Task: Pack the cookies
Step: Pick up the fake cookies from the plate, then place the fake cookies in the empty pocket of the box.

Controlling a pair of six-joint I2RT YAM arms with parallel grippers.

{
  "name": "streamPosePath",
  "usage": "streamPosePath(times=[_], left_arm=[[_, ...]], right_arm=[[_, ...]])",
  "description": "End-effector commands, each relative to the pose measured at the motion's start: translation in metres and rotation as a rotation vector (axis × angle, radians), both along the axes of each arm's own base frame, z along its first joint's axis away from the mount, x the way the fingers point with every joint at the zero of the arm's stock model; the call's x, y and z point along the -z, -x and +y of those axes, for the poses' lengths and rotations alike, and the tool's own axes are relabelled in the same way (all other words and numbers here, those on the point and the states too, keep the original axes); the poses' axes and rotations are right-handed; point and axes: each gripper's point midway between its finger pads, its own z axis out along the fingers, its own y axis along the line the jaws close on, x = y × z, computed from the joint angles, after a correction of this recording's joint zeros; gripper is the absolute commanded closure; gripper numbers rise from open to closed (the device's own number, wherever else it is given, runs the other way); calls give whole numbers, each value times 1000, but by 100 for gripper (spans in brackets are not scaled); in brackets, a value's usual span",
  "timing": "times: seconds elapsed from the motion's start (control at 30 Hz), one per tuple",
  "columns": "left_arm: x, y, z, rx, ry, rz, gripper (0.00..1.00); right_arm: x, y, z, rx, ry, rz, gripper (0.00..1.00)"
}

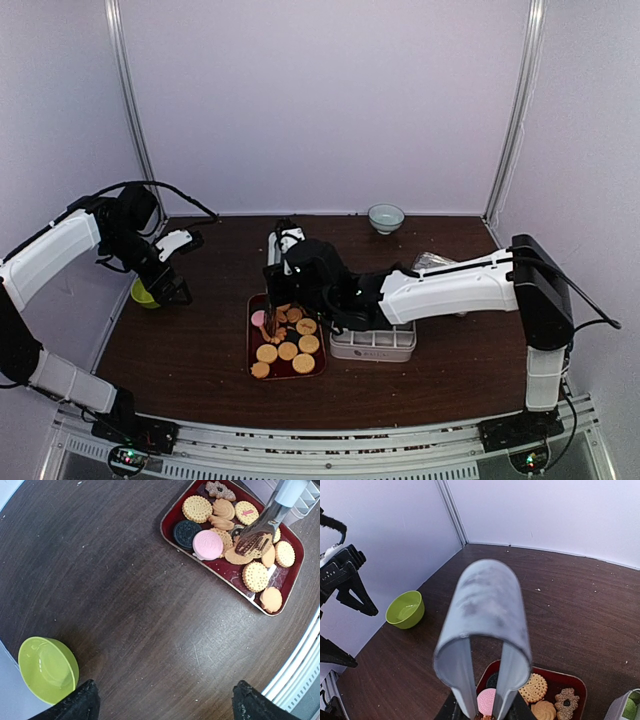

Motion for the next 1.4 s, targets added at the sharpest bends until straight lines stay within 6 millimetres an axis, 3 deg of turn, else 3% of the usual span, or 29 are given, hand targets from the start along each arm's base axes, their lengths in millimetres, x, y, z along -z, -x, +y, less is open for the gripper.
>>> streamPosePath(times=[0.0,0.43,0.67,0.8,1.13,1.37], left_arm=[[-4,2,-1,13,17,-4,5],[-3,4,-1,16,18,-2,6],[-3,4,-1,17,18,2,7],[-3,4,-2,18,18,3,7],[-2,2,-3,21,22,7,8],[-1,1,-4,18,30,16,8]], right_arm=[[-36,0,-3,4,-71,-39,90],[-52,-9,-33,56,-93,-68,100],[-83,7,-51,6,-169,-80,100],[-93,17,-84,34,-141,-104,100],[-86,44,-189,148,77,-134,100],[-74,53,-229,191,231,-147,100]])
